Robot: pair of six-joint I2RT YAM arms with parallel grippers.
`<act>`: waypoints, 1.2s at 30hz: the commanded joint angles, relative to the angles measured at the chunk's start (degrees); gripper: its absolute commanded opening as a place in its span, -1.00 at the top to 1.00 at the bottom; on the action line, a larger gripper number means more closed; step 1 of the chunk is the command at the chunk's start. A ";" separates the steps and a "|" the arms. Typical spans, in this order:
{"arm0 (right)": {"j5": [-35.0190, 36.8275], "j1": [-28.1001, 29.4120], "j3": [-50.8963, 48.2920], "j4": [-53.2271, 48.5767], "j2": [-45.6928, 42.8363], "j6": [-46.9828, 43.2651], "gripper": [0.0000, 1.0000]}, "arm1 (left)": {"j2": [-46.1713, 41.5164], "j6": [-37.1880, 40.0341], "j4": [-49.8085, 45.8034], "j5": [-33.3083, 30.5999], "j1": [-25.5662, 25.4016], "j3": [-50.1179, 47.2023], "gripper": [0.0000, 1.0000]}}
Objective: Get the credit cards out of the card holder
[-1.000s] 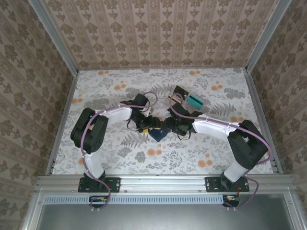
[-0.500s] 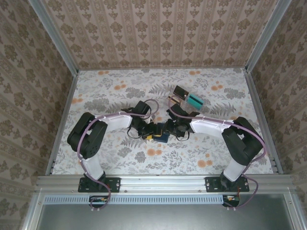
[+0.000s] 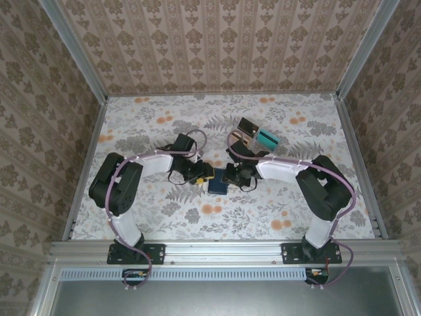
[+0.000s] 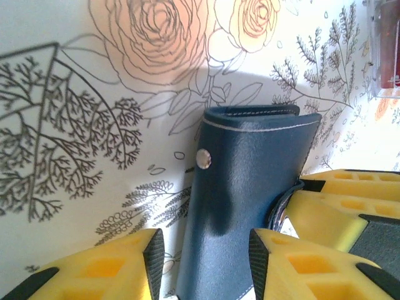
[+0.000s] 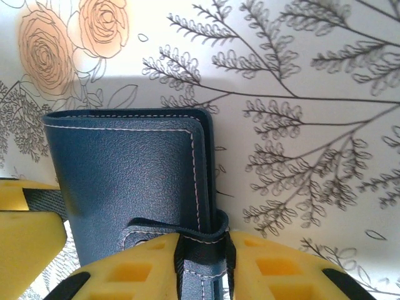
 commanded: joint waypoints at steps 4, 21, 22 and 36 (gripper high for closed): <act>-3.21 -0.50 1.00 0.23 3.82 -2.00 0.45 | 2.74 0.71 1.57 4.15 -0.05 -1.15 0.18; -0.48 -1.29 4.83 -3.41 0.63 -6.16 0.31 | -3.17 5.48 1.00 8.90 3.41 -2.11 0.89; -0.14 -1.29 5.40 -4.19 0.22 -6.66 0.28 | -3.49 5.59 0.77 8.88 3.55 -2.27 0.92; -8.27 -0.02 10.77 -2.99 3.35 -5.45 0.05 | -4.86 5.18 0.75 8.46 3.94 -2.38 1.00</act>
